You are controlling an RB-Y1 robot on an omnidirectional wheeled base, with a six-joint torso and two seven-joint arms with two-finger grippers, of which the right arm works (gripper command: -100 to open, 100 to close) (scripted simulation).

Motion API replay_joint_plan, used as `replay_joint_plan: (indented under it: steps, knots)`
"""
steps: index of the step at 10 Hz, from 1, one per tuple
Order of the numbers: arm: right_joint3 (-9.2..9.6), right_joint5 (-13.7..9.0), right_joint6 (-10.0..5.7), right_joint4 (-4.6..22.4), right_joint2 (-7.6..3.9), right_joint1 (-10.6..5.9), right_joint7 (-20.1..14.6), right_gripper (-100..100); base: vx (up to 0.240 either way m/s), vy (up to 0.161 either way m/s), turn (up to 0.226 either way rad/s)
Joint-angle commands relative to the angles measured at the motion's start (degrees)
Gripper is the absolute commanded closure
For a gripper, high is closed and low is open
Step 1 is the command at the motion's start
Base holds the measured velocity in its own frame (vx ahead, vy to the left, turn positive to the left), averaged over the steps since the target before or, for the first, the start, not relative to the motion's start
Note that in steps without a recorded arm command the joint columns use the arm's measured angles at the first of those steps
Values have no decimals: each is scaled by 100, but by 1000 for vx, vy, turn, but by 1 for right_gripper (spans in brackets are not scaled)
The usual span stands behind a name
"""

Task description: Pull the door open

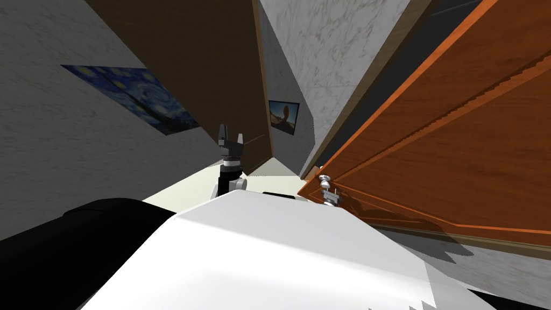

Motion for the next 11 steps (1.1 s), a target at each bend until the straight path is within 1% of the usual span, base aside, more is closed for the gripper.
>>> replay_joint_plan:
  steps: [1, 2, 3, 4, 5, 6, 7, 8, 10, 11]
  knots:
    - [172, 8, -89, -48, 66, -116, -190, -100, -45, -4, 50]
    - [256, -109, -101, -80, 57, -100, -416, -100, -43, -5, 66]
    - [256, -109, -101, -80, 57, -100, -426, -100, -35, -7, 26]
    - [336, -218, -113, -110, 50, -85, -657, -100, -40, -2, 29]
    - [412, -324, -124, -139, 42, -70, -807, -100, -71, 0, 119]
    - [412, -324, -124, -139, 42, -70, -881, -100, -62, 4, 27]
    - [484, -423, -135, -166, 35, -57, -1046, -100, -56, -12, 28]
    - [484, -423, -135, -166, 35, -57, -1096, -100, -43, -13, 34]
    - [609, -594, -153, -213, 23, -33, -1440, -100, -54, 0, 40]
    - [609, -594, -153, -213, 23, -33, -1455, -100, -56, -4, 19]
